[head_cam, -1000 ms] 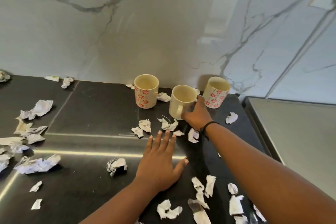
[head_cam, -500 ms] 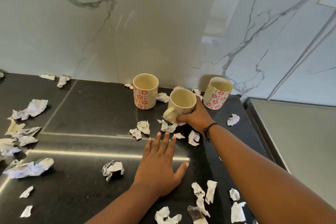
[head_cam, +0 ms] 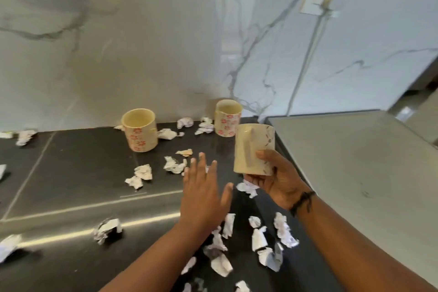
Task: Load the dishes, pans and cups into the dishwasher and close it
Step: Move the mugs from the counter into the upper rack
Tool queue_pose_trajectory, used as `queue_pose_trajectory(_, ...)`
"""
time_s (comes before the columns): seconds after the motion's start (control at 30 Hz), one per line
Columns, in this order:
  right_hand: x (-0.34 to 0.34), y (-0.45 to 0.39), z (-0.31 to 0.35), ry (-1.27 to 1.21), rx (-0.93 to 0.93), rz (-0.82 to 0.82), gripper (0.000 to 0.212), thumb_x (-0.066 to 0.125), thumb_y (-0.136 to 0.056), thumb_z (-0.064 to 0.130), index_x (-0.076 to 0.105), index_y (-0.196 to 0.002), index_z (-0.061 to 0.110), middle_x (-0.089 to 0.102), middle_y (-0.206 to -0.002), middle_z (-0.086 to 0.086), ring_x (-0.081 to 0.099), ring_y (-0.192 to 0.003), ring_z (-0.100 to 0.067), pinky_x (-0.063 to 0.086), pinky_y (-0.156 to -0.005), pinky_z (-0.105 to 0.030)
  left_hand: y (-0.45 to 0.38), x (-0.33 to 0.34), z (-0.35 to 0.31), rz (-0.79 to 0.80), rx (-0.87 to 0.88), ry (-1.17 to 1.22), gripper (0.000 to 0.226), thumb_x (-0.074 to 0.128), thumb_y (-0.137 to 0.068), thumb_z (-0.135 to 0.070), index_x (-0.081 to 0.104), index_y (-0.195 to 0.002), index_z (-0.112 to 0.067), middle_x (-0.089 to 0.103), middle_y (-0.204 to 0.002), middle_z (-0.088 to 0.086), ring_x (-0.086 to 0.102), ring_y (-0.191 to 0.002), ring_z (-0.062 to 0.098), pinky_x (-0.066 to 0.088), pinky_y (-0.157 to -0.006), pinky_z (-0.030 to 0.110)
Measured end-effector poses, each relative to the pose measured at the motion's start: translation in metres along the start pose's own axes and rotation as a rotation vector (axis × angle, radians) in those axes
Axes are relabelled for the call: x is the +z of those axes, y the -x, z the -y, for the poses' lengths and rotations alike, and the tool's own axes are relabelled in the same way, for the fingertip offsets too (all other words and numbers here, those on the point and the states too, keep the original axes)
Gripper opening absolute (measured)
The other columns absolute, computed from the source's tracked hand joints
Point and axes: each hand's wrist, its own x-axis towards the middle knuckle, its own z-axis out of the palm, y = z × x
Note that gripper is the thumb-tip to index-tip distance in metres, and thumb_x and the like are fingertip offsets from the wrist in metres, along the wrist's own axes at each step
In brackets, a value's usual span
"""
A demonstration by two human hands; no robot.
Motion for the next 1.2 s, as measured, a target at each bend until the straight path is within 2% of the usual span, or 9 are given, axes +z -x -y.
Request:
queue_pose_trajectory(0.1,-0.050,0.050,0.012,-0.179,-0.015,-0.117,0.089,0.089,-0.041,0.039,0.062,-0.121,0.013,0.068,-0.115,-0.016,0.066,-0.097,-0.030,0.050,-0.088,-0.046,0.005,0.019,-0.061,0.066,0.208,0.022,0.068,0.027,-0.095,-0.054,0.010,-0.152,-0.024,-0.014,-0.160,0.004,-0.016,-0.146,0.021,-0.016,-0.112,0.034)
queue_pose_trajectory(0.23,-0.131,0.126,0.026,-0.300,-0.094,-0.301,0.088,0.087,-0.049,0.037,0.055,-0.127,0.013,0.064,-0.119,-0.021,0.063,-0.105,-0.037,0.045,-0.099,-0.054,0.027,0.054,-0.137,0.225,0.458,-0.001,0.068,0.023,-0.096,-0.059,0.005,-0.153,-0.027,-0.017,-0.159,0.000,-0.022,-0.144,0.018,-0.018,-0.114,0.035)
queue_pose_trajectory(0.43,-0.234,0.234,0.022,-0.324,-0.116,-0.651,0.088,0.087,-0.045,0.039,0.055,-0.122,0.012,0.069,-0.108,-0.020,0.066,-0.093,-0.035,0.056,-0.082,-0.048,0.063,0.107,-0.242,0.368,0.768,-0.074,0.071,0.018,-0.095,-0.063,0.005,-0.152,-0.022,-0.008,-0.160,0.004,-0.014,-0.146,0.023,-0.012,-0.116,0.038)
queue_pose_trajectory(0.53,-0.280,0.291,0.006,-0.355,-0.128,-0.805,0.102,0.093,-0.026,0.046,0.058,-0.116,0.011,0.071,-0.099,-0.016,0.068,-0.086,-0.031,0.057,-0.080,-0.046,0.089,0.139,-0.293,0.427,0.911,-0.112,0.073,0.016,-0.095,-0.063,0.005,-0.152,-0.019,-0.005,-0.161,0.006,-0.010,-0.147,0.026,-0.010,-0.117,0.040)
queue_pose_trajectory(0.7,-0.341,0.363,-0.029,-0.482,-0.109,-0.936,0.095,0.090,-0.038,0.041,0.057,-0.123,0.011,0.062,-0.110,-0.019,0.068,-0.082,-0.030,0.057,-0.073,-0.043,0.125,0.182,-0.358,0.469,1.091,-0.171,0.071,0.026,-0.096,-0.057,0.011,-0.151,-0.016,0.006,-0.160,0.010,0.001,-0.147,0.030,-0.003,-0.119,0.043)
queue_pose_trajectory(0.83,-0.378,0.396,-0.056,-0.478,-0.011,-0.950,0.101,0.092,-0.031,0.042,0.057,-0.121,0.011,0.057,-0.115,-0.020,0.059,-0.095,-0.035,0.058,-0.072,-0.043,0.130,0.214,-0.378,0.473,1.121,-0.274,0.073,0.035,-0.097,-0.049,0.002,-0.152,-0.016,0.001,-0.160,0.010,0.000,-0.147,0.032,0.000,-0.120,0.048)
queue_pose_trajectory(0.93,-0.403,0.400,-0.079,-0.394,0.113,-0.929,0.080,0.083,-0.048,0.039,0.056,-0.120,0.016,0.058,-0.117,-0.019,0.061,-0.095,-0.033,0.057,-0.069,-0.042,0.124,0.230,-0.376,0.487,1.092,-0.310,0.077,0.036,-0.097,-0.044,-0.014,-0.150,-0.019,-0.015,-0.159,0.006,-0.013,-0.146,0.030,-0.004,-0.119,0.047)
queue_pose_trajectory(1.03,-0.420,0.383,-0.103,-0.162,0.323,-0.892,0.076,0.081,-0.058,0.041,0.050,-0.124,0.017,0.062,-0.109,-0.013,0.064,-0.088,-0.029,0.056,-0.065,-0.039,0.121,0.236,-0.376,0.470,1.095,-0.284,0.077,0.037,-0.095,-0.044,-0.011,-0.151,-0.020,-0.014,-0.159,0.003,-0.018,-0.144,0.024,-0.008,-0.118,0.042)
queue_pose_trajectory(1.2,-0.410,0.323,-0.141,0.674,0.506,-0.722,0.081,0.078,-0.062,0.049,0.037,-0.129,0.025,0.048,-0.121,-0.005,0.058,-0.098,-0.025,0.055,-0.082,-0.040,0.119,0.238,-0.376,0.448,1.059,-0.224,0.074,0.044,-0.093,-0.032,0.002,-0.152,-0.023,0.000,-0.160,-0.001,-0.004,-0.147,0.021,-0.002,-0.119,0.039)
